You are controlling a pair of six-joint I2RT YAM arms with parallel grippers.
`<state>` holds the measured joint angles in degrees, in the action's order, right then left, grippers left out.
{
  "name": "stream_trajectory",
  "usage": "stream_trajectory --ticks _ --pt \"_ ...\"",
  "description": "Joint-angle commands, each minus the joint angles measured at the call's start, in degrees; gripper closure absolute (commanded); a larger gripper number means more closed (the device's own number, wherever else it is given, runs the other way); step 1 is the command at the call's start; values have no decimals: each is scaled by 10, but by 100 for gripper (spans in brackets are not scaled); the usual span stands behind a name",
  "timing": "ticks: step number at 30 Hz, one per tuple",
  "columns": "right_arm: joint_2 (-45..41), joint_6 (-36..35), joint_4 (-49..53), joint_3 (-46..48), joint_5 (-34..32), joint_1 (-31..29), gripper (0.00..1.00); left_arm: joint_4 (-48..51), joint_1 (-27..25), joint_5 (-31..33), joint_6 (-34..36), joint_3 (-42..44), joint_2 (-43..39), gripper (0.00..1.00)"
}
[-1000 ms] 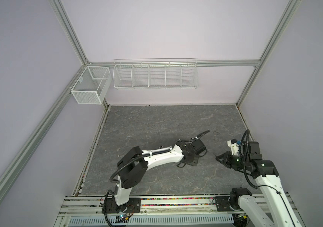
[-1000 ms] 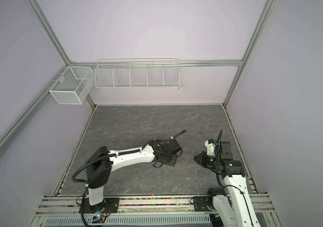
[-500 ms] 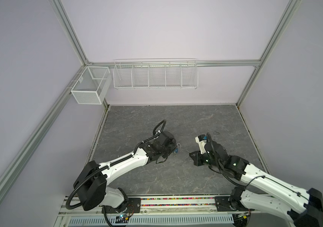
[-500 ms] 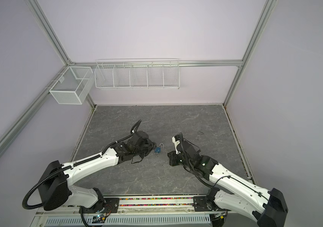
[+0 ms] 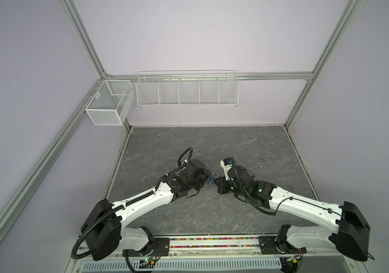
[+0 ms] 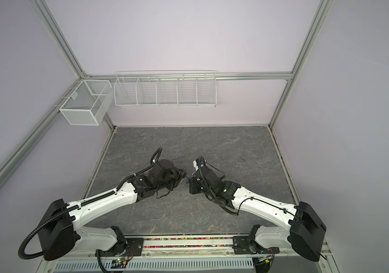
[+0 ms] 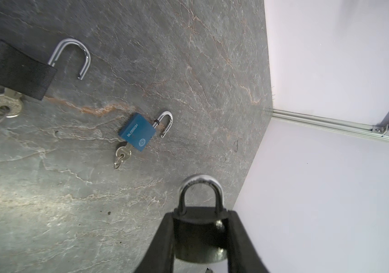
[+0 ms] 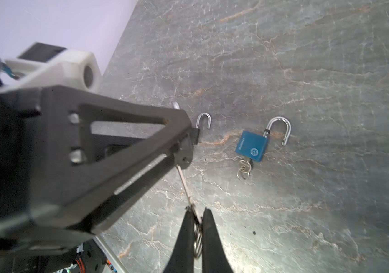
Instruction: Unlock with the key
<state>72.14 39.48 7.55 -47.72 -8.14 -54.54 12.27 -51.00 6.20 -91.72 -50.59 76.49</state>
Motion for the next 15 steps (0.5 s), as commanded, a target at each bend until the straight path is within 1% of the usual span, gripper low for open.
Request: stream_trajectory --ticks 1,9,15 --pt "13 13 -12 -13 3 -5 93 -4 4 15 -15 -4 -10 100" --pt "15 17 15 -11 -22 -6 93 -2 5 26 -17 2 -18 100" --pt "24 14 12 -16 -14 -6 93 -7 6 24 -17 0 -19 100"
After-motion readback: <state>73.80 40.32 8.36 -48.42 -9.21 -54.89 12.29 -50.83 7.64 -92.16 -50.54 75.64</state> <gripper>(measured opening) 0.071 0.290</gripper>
